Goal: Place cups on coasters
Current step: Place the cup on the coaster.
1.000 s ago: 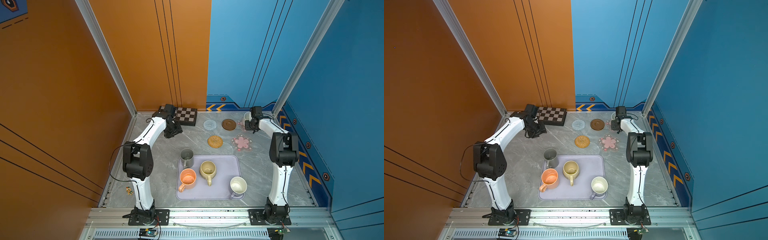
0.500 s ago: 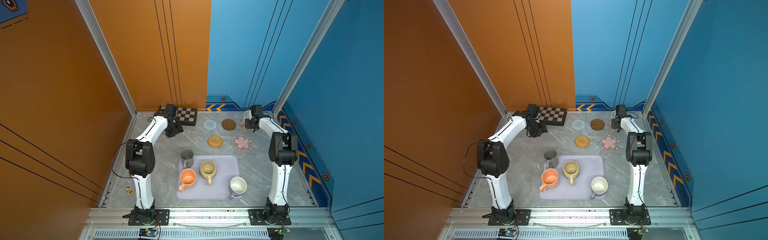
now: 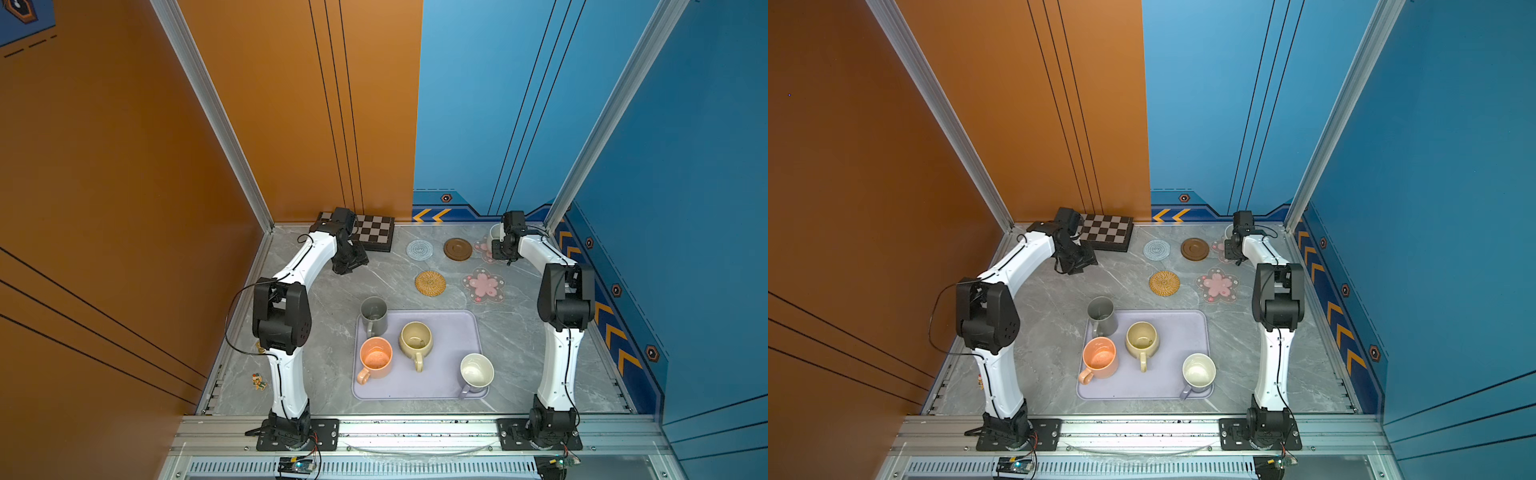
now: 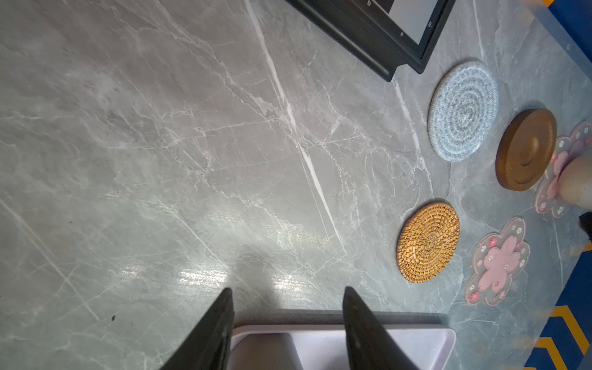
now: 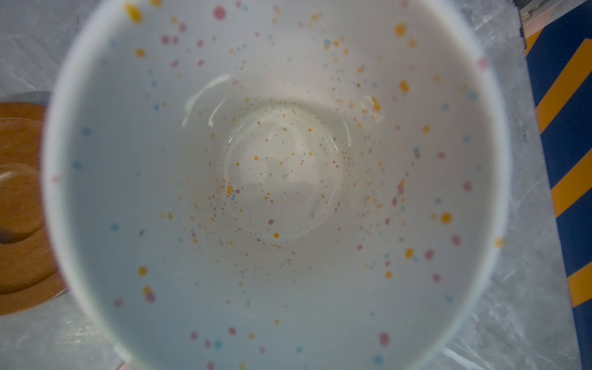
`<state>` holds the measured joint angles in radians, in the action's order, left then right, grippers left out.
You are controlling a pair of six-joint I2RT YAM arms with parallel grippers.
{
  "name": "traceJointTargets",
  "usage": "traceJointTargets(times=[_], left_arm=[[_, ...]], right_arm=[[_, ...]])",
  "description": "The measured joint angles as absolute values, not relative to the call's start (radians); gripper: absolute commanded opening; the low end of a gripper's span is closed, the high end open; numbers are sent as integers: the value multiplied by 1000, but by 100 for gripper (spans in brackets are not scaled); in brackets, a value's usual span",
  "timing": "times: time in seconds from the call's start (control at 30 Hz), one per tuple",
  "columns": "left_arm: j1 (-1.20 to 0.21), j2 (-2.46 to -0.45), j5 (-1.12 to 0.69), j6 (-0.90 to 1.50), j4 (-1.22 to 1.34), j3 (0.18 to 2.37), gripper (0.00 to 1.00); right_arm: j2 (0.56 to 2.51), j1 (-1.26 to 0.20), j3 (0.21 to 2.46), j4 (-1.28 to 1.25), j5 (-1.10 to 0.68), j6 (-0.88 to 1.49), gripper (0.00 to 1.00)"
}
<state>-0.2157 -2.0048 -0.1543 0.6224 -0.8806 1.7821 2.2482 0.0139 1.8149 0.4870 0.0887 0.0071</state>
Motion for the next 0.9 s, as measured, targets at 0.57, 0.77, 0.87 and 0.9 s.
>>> traceJointTargets(times=[0.57, 0.77, 0.87, 0.9], left_arm=[[-223, -2004, -159, 629, -881, 1782, 56], [-233, -1988, -159, 625, -880, 1776, 56], [-233, -1956, -158, 625, -880, 1752, 56], [-233, -1940, -158, 624, -881, 1740, 56]], right_arm=[[2250, 31, 1843, 498, 25, 54, 61], [2236, 34, 1842, 500, -5, 94, 65], [2197, 33, 1833, 505, -16, 111, 67], [2178, 32, 1827, 505, -20, 117, 68]])
